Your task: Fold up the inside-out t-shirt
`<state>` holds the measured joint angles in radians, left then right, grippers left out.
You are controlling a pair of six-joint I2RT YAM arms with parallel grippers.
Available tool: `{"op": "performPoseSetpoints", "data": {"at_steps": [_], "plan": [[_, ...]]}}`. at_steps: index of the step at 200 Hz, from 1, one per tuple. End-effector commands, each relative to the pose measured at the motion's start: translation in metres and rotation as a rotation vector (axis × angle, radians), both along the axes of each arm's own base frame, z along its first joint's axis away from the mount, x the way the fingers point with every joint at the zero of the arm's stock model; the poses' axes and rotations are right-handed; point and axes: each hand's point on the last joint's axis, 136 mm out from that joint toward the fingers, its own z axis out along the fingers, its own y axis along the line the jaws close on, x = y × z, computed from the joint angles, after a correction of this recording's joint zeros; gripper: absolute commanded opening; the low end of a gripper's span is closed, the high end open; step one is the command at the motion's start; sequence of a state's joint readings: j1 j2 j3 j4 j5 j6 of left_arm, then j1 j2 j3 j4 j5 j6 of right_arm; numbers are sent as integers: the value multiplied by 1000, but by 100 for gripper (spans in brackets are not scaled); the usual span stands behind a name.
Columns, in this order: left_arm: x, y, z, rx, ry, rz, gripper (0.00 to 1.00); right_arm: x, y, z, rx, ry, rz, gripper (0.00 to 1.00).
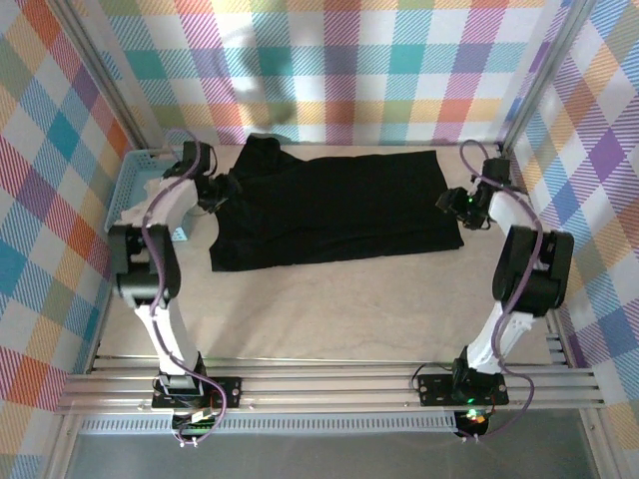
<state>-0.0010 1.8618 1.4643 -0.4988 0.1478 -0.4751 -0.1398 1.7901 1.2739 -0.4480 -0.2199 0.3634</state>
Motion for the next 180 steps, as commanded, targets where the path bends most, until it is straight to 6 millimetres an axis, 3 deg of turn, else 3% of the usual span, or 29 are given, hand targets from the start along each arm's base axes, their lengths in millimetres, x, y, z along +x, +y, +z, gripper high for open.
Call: {"op": "performPoseSetpoints", "data": {"at_steps": [1, 17, 39, 56, 79, 127, 151, 180], "plan": [[-24, -10, 16, -101, -104, 34, 57, -14, 46, 3, 82, -34, 99, 64], [-48, -22, 1, -152, -78, 19, 58, -18, 51, -9, 105, 13, 109, 63], [-60, -32, -9, -173, -75, -21, 58, -11, 45, -25, 74, 80, 103, 60], [-68, -35, -30, -183, -30, -28, 58, -6, 39, -44, 50, 146, 89, 56], [-74, -35, -53, -175, 20, -38, 58, -14, 27, -63, -2, 246, 80, 53], [-104, -35, -87, -171, 104, -34, 58, -60, -7, -82, -176, 396, 40, 49], [-127, -40, -100, -169, 149, -51, 58, -85, -14, -92, -210, 461, 25, 48], [-165, -51, -107, -154, 198, -77, 58, -119, -26, -91, -257, 481, -29, 47]]}}
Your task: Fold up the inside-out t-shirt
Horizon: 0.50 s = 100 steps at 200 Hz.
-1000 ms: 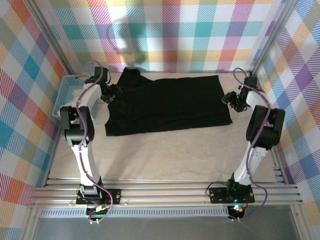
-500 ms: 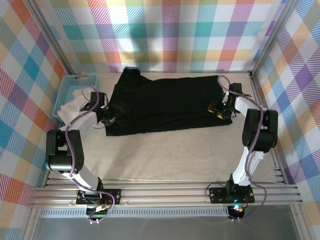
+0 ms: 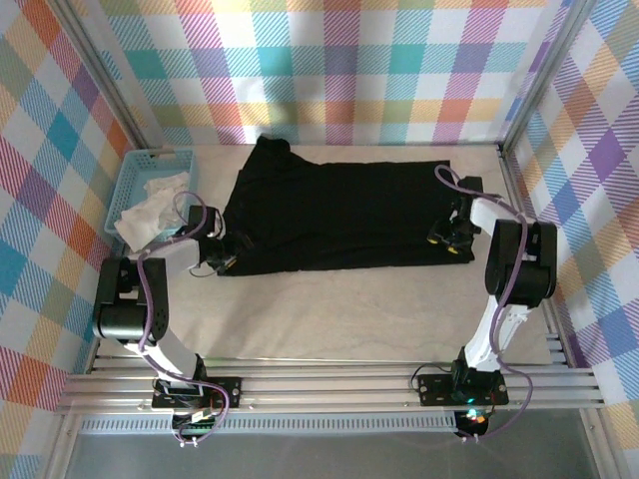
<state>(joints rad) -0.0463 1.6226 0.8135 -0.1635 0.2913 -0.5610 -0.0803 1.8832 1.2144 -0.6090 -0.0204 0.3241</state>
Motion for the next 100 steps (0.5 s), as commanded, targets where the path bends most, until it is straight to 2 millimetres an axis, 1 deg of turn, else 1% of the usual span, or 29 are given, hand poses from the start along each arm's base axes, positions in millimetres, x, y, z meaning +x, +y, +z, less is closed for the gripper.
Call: {"op": "performPoseSetpoints", "data": {"at_steps": [1, 15, 24, 29, 36, 44, 48, 50, 56, 69, 77, 84, 96, 97, 100], "plan": [[-47, -11, -17, 10, 98, -38, 58, -60, -24, -13, -104, 150, -53, 47], [-67, -14, -19, 20, 114, -46, 58, -75, -32, -6, -133, 125, -87, 47], [-74, -15, -17, 22, 111, -47, 58, -80, -36, 3, -155, 84, -106, 47], [-76, -17, -15, 18, 105, -54, 58, -80, -36, 10, -162, 47, -109, 47], [-76, -18, -10, 13, 91, -61, 58, -75, -31, 22, -152, -22, -90, 47], [-72, -18, -3, 18, 68, -65, 58, -67, -16, 39, -127, -129, -25, 48], [-69, -17, 1, 26, 56, -65, 59, -62, -3, 48, -106, -187, 26, 48], [-72, -16, 2, 32, 66, -66, 59, -60, 5, 53, -94, -219, 60, 49], [-69, -14, 8, 45, 51, -64, 59, -54, 29, 67, -50, -301, 161, 51], [-64, -11, 21, 65, 10, -55, 59, -50, 88, 93, 44, -439, 368, 54], [-61, -10, 29, 66, -12, -48, 59, -54, 128, 106, 120, -497, 501, 55], [-61, -10, 32, 64, -22, -45, 59, -58, 159, 114, 162, -533, 598, 56], [-63, -11, 35, 54, -23, -45, 59, -67, 210, 122, 210, -571, 755, 56], [-63, -11, 35, 52, -23, -47, 59, -71, 218, 122, 217, -570, 779, 56], [-63, -12, 35, 48, -21, -49, 58, -73, 229, 123, 226, -577, 810, 57]]}}
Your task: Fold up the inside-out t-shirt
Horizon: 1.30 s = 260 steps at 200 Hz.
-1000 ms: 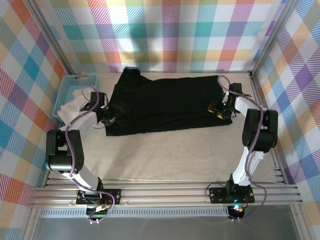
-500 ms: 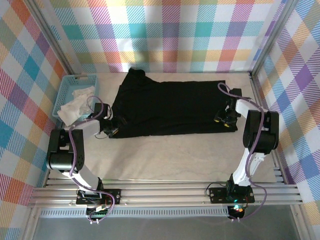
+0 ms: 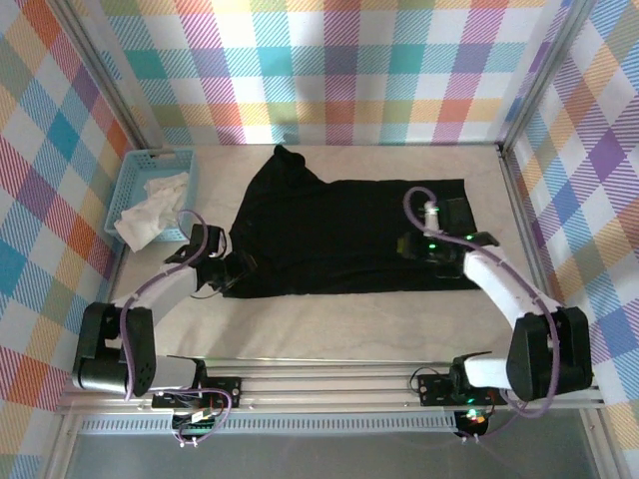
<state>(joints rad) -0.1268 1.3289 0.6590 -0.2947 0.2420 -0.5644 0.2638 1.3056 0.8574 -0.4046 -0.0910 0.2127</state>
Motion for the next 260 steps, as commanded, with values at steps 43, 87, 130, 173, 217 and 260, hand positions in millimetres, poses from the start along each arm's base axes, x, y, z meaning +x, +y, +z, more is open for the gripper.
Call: {"op": "performPoseSetpoints", "data": {"at_steps": [43, 87, 130, 173, 217, 260], "plan": [[-6, -16, -6, -84, 44, -38, 49, -28, 234, 14, 106, -209, 746, 59], [-14, -10, -31, -61, 109, -36, 43, -26, 302, -31, 7, -205, 933, 61], [-21, -8, -40, -53, 125, -35, 39, -17, 316, -66, -87, -171, 984, 62], [-27, -4, -42, -43, 132, -28, 38, -6, 317, -85, -159, -158, 979, 57], [-30, -4, -42, -43, 135, -30, 38, 9, 319, -91, -203, -166, 930, 30], [-32, -1, -44, -32, 136, -25, 38, 20, 318, -65, -187, -224, 873, 9]]}}
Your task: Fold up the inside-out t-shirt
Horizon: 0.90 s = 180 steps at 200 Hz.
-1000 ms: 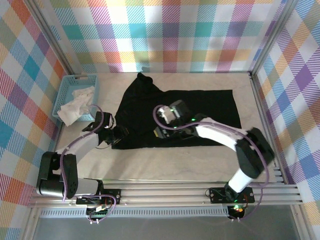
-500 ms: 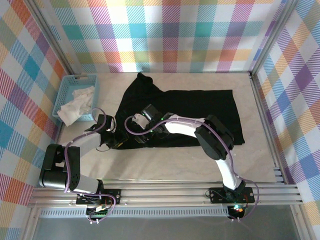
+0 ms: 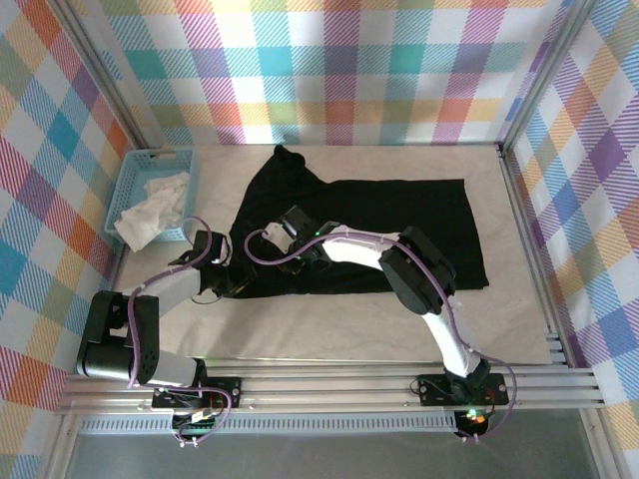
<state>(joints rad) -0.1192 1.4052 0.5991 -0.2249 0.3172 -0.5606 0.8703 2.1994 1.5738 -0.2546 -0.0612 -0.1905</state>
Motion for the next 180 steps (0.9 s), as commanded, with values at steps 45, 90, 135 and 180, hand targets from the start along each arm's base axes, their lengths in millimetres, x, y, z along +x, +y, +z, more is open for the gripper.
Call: {"op": "performPoseSetpoints", "data": {"at_steps": [45, 90, 135, 180], "plan": [[-20, 8, -15, 33, 67, 3, 38, 32, -19, 52, 127, 16, -174, 0], [-20, 12, -15, 54, 59, 3, 39, 90, -74, 34, 193, 212, -516, 8], [-13, 12, -10, 61, 37, 0, 41, 133, -132, 14, 226, 346, -748, 28], [-11, 14, 1, 72, 27, 8, 44, 123, -164, 44, 210, 286, -700, 43]]}}
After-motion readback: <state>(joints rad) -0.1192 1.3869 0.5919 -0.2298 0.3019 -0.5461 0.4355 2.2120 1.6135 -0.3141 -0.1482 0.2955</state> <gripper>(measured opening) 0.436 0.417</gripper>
